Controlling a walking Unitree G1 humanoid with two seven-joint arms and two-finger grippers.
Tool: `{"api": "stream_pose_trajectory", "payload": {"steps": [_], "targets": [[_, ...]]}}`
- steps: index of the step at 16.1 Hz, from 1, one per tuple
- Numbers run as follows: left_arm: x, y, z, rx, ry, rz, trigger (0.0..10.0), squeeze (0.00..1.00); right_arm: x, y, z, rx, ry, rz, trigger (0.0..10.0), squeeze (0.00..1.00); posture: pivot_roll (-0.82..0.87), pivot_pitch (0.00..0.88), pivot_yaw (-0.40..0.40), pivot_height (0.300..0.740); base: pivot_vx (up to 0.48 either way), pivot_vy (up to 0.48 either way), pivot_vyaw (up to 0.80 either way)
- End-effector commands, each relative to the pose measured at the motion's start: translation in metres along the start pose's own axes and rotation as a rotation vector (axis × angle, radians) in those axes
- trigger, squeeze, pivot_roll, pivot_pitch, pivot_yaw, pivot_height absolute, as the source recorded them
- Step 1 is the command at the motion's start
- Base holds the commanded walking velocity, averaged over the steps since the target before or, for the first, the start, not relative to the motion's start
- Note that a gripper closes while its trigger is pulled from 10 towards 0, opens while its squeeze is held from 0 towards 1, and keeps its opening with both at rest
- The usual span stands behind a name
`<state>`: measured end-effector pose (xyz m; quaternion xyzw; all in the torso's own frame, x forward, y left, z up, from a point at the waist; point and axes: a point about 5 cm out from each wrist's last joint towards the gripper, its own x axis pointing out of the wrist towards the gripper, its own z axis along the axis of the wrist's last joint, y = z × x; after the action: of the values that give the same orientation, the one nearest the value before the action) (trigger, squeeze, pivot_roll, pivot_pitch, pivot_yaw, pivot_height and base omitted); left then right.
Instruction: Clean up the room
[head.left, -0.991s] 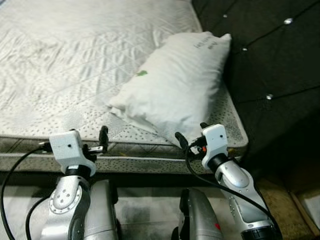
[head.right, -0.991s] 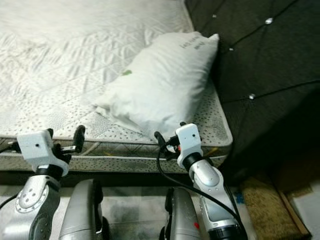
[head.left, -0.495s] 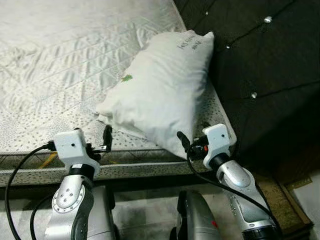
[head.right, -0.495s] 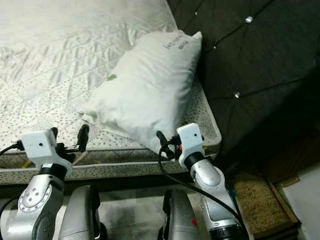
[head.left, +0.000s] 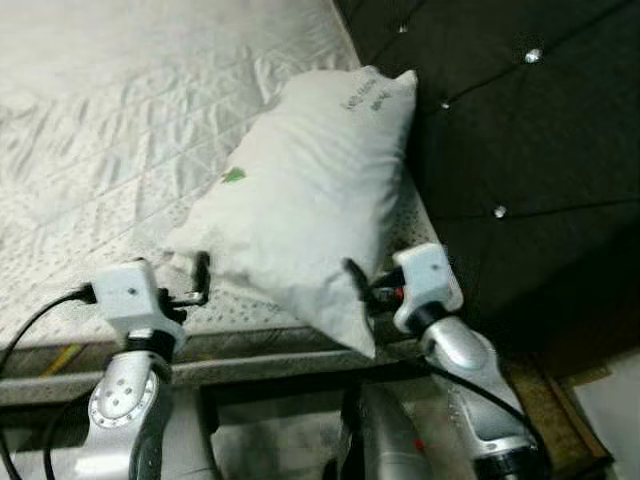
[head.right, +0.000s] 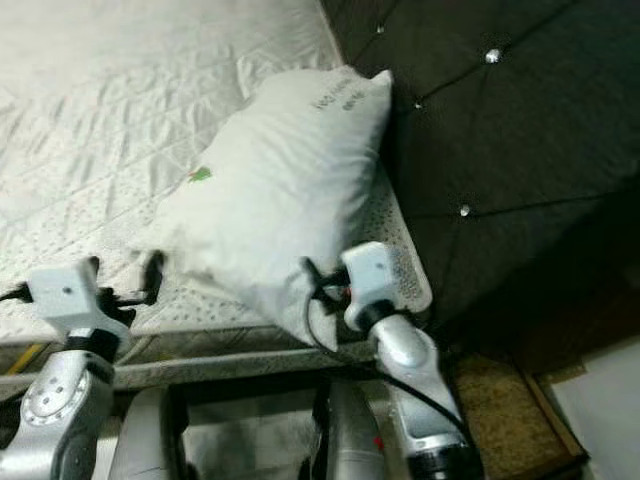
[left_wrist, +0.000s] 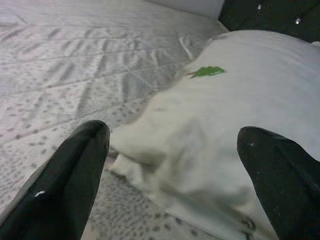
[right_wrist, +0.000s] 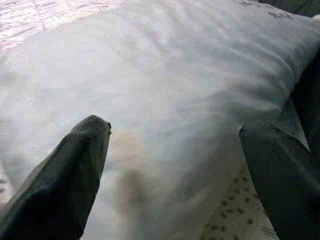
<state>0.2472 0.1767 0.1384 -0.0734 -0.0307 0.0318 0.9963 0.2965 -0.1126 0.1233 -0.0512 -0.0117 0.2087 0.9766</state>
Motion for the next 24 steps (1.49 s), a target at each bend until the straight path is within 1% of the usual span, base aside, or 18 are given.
{"api": "stream_pose_trajectory", "payload": {"steps": [1,6,9,11,12,13,14,15,17,18,19,20,21,22,24], "targets": [[-0.001,-0.012,-0.004,-0.018,0.02,-0.038,10.0,0.0,-0.008,-0.013,-0.008,-0.002,0.036,-0.038,10.0,0.0,-0.01,0.17,-0.125,0.552,0.0,0.0,0.0],[-0.002,-0.012,-0.006,-0.013,0.031,-0.034,10.0,0.0,-0.008,-0.011,-0.01,-0.018,0.048,-0.016,10.0,0.0,-0.01,0.163,-0.126,0.552,0.0,0.0,0.0],[-0.002,-0.012,-0.007,-0.011,0.037,-0.035,10.0,0.0,-0.007,-0.011,-0.01,-0.02,0.047,-0.011,10.0,0.0,-0.01,0.161,-0.128,0.552,0.0,0.0,0.8],[-0.002,-0.011,-0.008,-0.009,0.041,-0.032,10.0,0.0,-0.005,-0.013,-0.01,-0.016,0.049,-0.016,10.0,0.0,-0.01,0.16,-0.128,0.552,0.0,0.0,0.0],[-0.002,-0.011,-0.008,-0.007,0.041,-0.032,10.0,0.0,-0.003,-0.014,-0.011,-0.013,0.057,-0.017,10.0,0.0,-0.01,0.16,-0.128,0.552,0.0,0.0,0.0],[-0.002,-0.01,-0.007,0.0,0.041,-0.032,10.0,0.0,0.003,-0.014,-0.016,-0.012,0.103,-0.021,10.0,0.0,0.0,0.159,-0.124,0.552,0.0,0.0,0.0],[-0.002,-0.01,-0.007,0.001,0.041,-0.031,10.0,0.0,0.005,-0.014,-0.017,-0.009,0.114,-0.023,10.0,0.0,0.0,0.159,-0.124,0.552,0.0,0.0,0.0],[-0.003,-0.009,-0.006,0.005,0.042,-0.03,10.0,0.0,0.009,-0.016,-0.02,-0.012,0.151,-0.042,10.0,0.0,0.0,0.159,-0.124,0.552,0.0,0.0,0.0],[-0.005,-0.007,-0.004,0.014,0.045,-0.027,10.0,0.0,0.02,-0.018,-0.017,-0.025,0.184,-0.071,10.0,0.0,0.03,0.174,-0.116,0.552,0.0,0.0,0.0],[-0.008,-0.004,-0.003,0.027,0.052,-0.023,10.0,0.0,0.029,-0.021,-0.015,-0.02,0.2,-0.115,10.0,0.0,0.05,0.182,-0.11,0.552,0.0,0.0,0.0],[-0.01,-0.002,-0.002,0.035,0.054,-0.022,10.0,0.0,0.033,-0.027,-0.013,-0.038,0.207,-0.162,10.0,0.0,0.05,0.184,-0.111,0.552,0.0,0.0,0.0],[-0.011,-0.002,-0.002,0.038,0.054,-0.021,10.0,0.0,0.033,-0.029,-0.012,-0.039,0.204,-0.177,10.0,0.0,0.05,0.184,-0.111,0.552,0.0,0.0,0.0],[-0.012,0.001,0.001,0.047,0.051,-0.015,10.0,0.0,0.036,-0.04,-0.007,-0.041,0.193,-0.233,10.0,0.0,0.07,0.188,-0.11,0.552,0.0,0.0,0.0],[-0.012,0.003,0.001,0.05,0.052,-0.009,10.0,0.0,0.035,-0.046,-0.005,-0.048,0.194,-0.259,10.0,0.0,0.07,0.189,-0.109,0.552,0.0,0.0,0.0],[-0.013,0.003,0.001,0.052,0.056,-0.008,10.0,0.0,0.03,-0.055,-0.003,-0.019,0.207,-0.309,10.0,0.0,0.06,0.192,-0.105,0.552,0.0,0.0,0.0]]}}
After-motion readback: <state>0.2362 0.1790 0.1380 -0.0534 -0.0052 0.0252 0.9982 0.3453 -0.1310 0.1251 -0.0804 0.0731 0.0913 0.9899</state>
